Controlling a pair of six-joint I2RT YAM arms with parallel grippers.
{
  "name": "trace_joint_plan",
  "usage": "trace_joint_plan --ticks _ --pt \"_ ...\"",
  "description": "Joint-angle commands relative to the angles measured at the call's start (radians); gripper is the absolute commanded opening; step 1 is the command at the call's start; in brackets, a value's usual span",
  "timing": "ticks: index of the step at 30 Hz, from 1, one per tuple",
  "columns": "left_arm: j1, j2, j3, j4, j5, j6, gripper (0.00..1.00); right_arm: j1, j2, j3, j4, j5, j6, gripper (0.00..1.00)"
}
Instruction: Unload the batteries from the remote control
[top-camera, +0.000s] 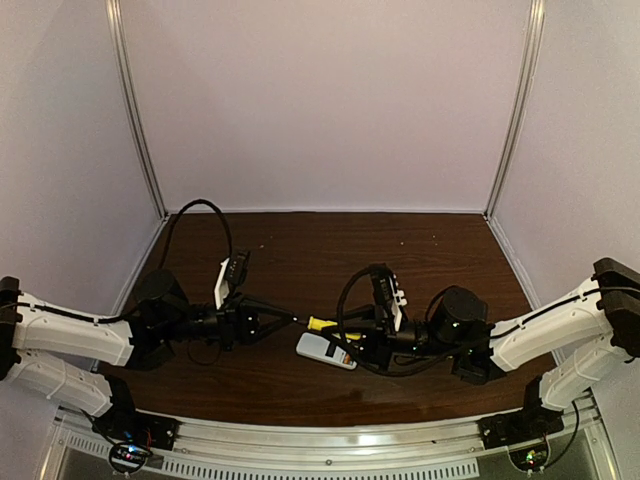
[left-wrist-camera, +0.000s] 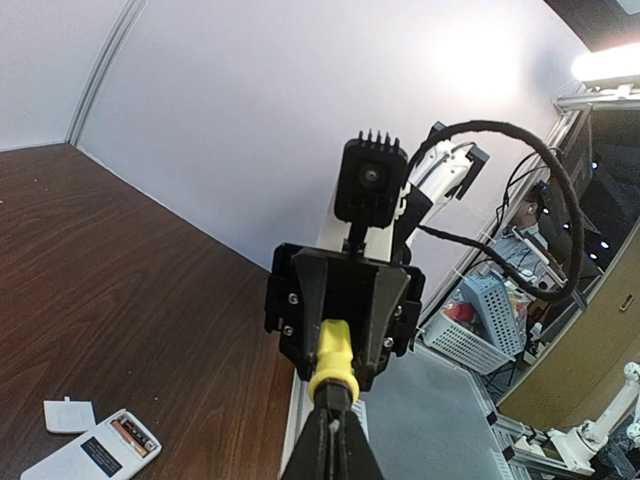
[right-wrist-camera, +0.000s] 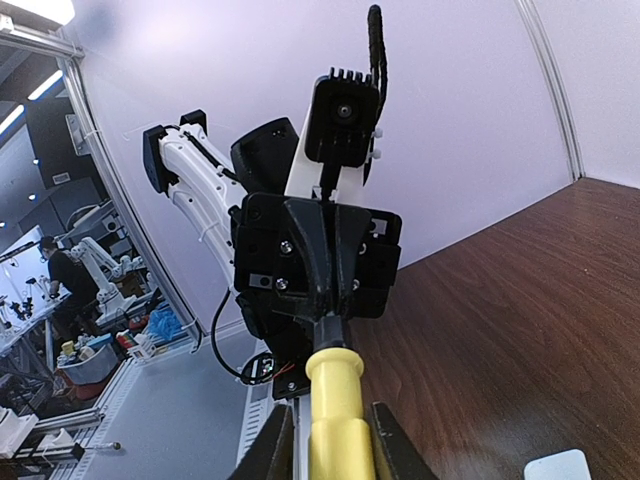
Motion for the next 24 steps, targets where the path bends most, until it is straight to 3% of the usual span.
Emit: trace_joint_plan --ticks 1,19,21,24 --pt "0.013 -0.016 -0.009 0.052 -0.019 0.000 0.00 0.007 0.000 0.021 0.019 -0.015 0.000 0.25" --pt "0.013 -0.024 -0.012 0.006 -0.070 0.028 0.02 0.007 -0.020 0.034 -0.072 0.047 0.004 0.00" --pt "0.013 -0.032 -0.011 -0.017 -0.085 0.048 0.16 0.007 -0.040 0.035 -0.134 0.095 0.002 0.00" --pt "0.013 -0.053 -0.008 -0.071 -0.119 0.086 0.53 0.006 -0.078 0.054 -0.276 0.184 0.008 0.00"
